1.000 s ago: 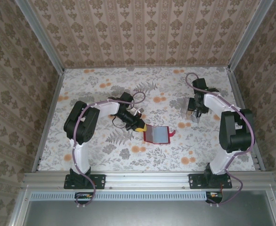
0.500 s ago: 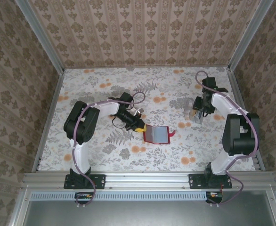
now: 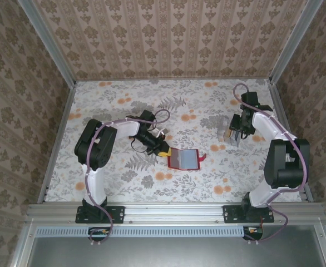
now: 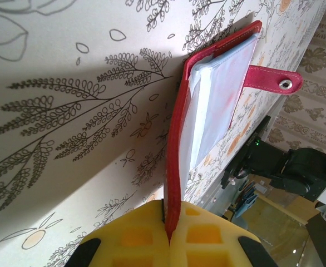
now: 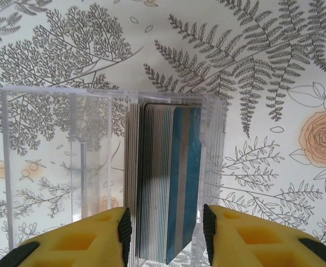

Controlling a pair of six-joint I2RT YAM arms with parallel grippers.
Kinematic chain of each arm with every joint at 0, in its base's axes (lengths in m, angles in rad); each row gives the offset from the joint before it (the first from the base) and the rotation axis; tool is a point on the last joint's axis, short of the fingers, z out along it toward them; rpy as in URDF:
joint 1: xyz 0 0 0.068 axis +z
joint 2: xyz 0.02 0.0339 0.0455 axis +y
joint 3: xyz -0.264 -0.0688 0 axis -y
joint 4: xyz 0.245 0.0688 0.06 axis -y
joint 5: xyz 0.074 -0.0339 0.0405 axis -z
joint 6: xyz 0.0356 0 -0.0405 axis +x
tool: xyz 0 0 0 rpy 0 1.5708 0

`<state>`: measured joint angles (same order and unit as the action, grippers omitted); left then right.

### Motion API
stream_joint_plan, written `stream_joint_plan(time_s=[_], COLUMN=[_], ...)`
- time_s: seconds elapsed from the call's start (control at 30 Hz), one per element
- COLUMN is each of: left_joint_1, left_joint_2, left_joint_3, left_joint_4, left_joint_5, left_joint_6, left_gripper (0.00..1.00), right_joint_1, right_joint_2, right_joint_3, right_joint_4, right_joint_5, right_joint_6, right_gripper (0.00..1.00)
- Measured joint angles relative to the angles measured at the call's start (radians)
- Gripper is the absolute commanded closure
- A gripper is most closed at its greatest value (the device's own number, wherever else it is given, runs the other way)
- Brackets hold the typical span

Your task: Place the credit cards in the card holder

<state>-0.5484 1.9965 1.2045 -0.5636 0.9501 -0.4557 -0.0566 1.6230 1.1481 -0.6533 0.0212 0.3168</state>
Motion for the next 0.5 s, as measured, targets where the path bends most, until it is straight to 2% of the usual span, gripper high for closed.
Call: stream_joint_plan(time_s=[0.23, 0.5], left_joint_1=[0.0, 0.0], left_joint_2=[0.0, 0.0], left_joint_3=[0.0, 0.0], left_joint_4=[0.0, 0.002], left_joint_5=[0.0, 0.0], left_joint_6=[0.0, 0.0], left_gripper=[1.0, 1.0], right_joint_1=[-0.001, -0.052], right_joint_2=[-0.001, 0.019], right_joint_3=[-0.011, -0.014], right_joint_4=[0.001, 0.045], right_joint_5=[-0.079, -0.112], right_joint_6=[0.027, 0.057], right_gripper=[0.42, 0.42])
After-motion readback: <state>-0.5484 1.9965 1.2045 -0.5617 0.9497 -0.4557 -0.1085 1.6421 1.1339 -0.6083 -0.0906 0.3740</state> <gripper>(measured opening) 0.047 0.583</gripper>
